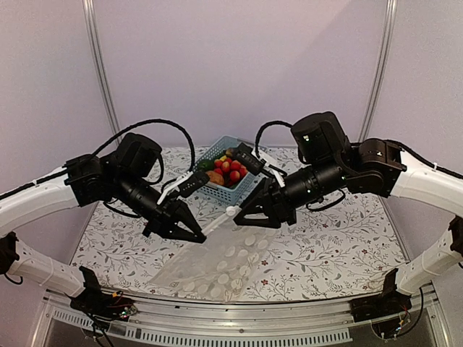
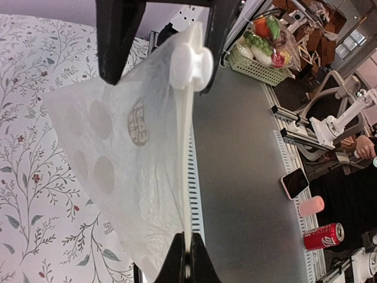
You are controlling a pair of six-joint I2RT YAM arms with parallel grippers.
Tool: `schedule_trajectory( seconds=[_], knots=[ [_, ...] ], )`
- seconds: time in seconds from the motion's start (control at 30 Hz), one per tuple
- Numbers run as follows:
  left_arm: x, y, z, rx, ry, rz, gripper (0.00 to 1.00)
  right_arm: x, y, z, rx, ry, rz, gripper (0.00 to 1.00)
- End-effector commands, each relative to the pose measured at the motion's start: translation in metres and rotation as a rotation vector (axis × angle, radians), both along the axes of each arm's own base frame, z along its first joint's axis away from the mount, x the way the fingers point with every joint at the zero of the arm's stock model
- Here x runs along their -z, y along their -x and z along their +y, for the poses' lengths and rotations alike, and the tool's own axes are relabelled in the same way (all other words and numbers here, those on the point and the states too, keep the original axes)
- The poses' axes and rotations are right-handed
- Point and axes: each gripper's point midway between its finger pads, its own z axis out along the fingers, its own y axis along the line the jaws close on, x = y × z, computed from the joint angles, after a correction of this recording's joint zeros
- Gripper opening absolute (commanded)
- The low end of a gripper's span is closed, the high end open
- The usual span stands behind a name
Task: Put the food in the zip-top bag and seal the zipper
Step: Pass from the left arm to the right
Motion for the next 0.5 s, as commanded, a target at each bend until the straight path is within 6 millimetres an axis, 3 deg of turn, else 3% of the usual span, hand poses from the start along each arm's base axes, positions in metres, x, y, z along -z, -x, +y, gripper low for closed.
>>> schedule_trajectory(
  seconds=[0.0, 0.07, 0.33, 0.4, 0.43, 0.47],
  knots=[
    [0.002, 0.008, 0.001, 0.029, -0.008, 0.015, 0.00, -0.005, 0.003, 0.004, -0.034, -0.009, 0.014, 0.33],
    [0.003, 0.008, 0.000, 0.028, -0.008, 0.015, 0.00, -0.004, 0.003, 0.004, -0.032, -0.007, 0.015, 0.31],
    [0.004, 0.005, -0.001, 0.019, -0.011, 0.012, 0.00, 0.000, -0.001, 0.001, 0.001, -0.002, 0.013, 0.02],
    [0.005, 0.001, -0.003, -0.003, -0.017, 0.006, 0.00, -0.001, -0.001, 0.001, 0.009, -0.005, 0.016, 0.00],
    [0.003, -0.002, -0.005, -0.020, -0.014, 0.006, 0.08, -0.001, -0.002, 0.001, 0.013, -0.004, 0.018, 0.00],
    [-0.003, -0.004, -0.008, -0.027, 0.008, 0.002, 0.24, -0.001, -0.002, 0.001, 0.016, -0.003, 0.019, 0.00]
  ],
)
